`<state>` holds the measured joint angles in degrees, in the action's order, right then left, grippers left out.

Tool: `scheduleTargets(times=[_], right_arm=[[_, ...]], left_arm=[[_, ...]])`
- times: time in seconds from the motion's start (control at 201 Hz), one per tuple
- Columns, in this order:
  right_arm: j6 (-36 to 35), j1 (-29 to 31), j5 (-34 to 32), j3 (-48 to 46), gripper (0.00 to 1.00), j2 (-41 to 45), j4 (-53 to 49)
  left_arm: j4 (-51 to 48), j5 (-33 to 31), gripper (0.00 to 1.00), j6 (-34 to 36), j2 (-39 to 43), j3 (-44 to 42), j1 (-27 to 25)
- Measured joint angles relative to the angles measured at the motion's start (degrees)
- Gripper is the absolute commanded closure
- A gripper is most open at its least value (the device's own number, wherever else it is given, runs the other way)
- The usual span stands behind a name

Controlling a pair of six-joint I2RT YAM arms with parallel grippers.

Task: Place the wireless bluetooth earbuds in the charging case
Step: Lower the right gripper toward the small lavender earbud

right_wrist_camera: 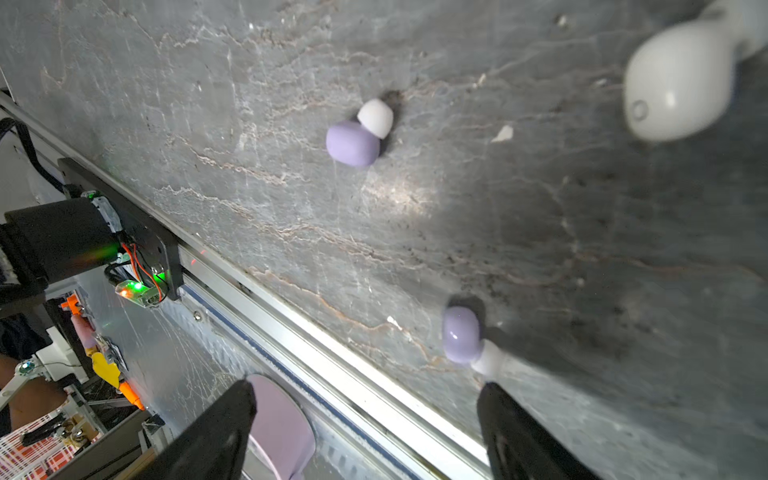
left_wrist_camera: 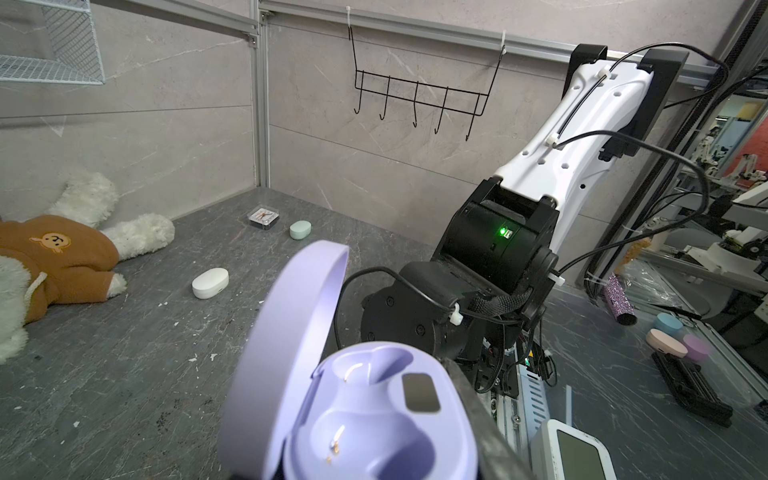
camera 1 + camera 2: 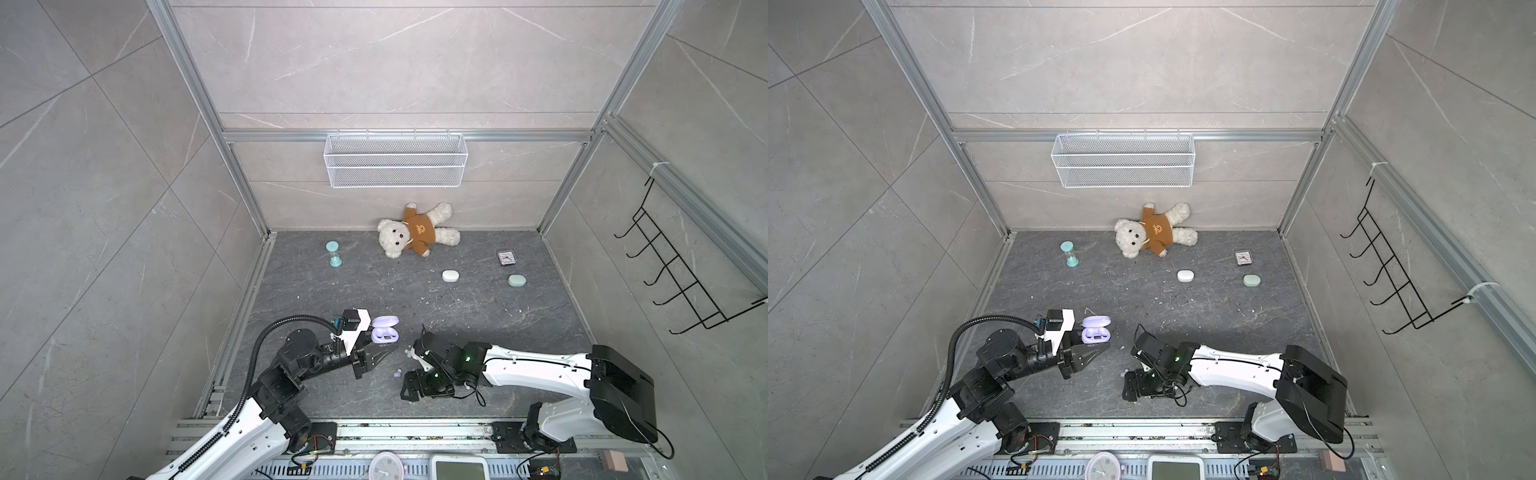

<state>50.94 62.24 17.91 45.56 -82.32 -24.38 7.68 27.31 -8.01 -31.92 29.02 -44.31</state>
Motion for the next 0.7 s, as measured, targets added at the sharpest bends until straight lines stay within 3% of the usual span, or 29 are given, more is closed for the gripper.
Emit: scheduleTargets(times=[0.209, 0.702], right_arm=[[-3.02, 0.07, -5.79, 6.78, 0.43, -1.14, -9.31], [-2.54, 3.98, -14.38, 12.13, 0.53, -9.66, -15.98]], left_arm=[[-1.29, -0.2, 0.85, 0.0, 1.31, 0.0, 0.0], [-8.79, -1.84, 0.85, -1.05, 9.05, 0.0, 0.0]])
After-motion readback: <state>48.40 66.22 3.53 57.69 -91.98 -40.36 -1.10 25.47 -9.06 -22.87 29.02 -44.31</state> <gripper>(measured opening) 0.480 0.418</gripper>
